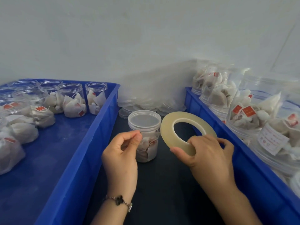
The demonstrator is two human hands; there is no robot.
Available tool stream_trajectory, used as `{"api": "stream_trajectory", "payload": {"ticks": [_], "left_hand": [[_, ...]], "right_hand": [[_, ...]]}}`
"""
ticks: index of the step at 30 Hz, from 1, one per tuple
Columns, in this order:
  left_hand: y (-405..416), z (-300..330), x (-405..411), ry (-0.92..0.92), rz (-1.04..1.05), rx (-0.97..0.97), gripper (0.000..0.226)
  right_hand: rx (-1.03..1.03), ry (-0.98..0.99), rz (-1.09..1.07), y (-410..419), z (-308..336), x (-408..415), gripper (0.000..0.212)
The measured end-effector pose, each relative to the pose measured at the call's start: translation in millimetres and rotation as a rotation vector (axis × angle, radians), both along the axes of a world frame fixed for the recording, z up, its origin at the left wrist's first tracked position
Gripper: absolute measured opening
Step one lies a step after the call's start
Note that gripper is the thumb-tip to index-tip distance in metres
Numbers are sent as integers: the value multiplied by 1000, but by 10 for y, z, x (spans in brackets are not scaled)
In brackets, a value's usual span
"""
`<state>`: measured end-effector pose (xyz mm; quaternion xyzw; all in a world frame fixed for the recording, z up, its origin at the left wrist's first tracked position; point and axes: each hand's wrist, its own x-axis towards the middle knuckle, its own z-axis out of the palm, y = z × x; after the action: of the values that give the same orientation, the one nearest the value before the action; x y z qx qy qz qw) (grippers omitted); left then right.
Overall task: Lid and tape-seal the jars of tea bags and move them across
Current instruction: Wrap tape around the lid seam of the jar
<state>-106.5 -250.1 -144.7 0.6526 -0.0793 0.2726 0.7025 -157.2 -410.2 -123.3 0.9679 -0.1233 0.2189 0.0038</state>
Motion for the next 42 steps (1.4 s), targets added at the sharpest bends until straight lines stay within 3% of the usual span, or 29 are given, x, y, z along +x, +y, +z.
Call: {"api": "stream_trajectory", "payload": {"ticks": [4,10,14,26,35,39,42], "left_hand": [[10,-16,66,-28,74,89,24],[17,-55,149,-27,114,74,12],[-34,-30,166,-22,116,33,20],[-8,-114,242,39,124,74,23],[-29,-80,199,-46,131,145,24],[-29,-84,169,-167,167,272,10],[-22,-82,198,-154,165,265,10]], "right_hand": [[-18,-33,-37,-29,-35,82,76],[-52,-123,-28,-34,-87,132,72],[-11,-259,-11,-91,-143,143,64],[29,-238,-15,-85,-177,165,68],[94,-292,29,-90,-240,172,69],[108,-300,21,-101,-219,165,68],[108,-282,16,-106,-212,170,67]]}}
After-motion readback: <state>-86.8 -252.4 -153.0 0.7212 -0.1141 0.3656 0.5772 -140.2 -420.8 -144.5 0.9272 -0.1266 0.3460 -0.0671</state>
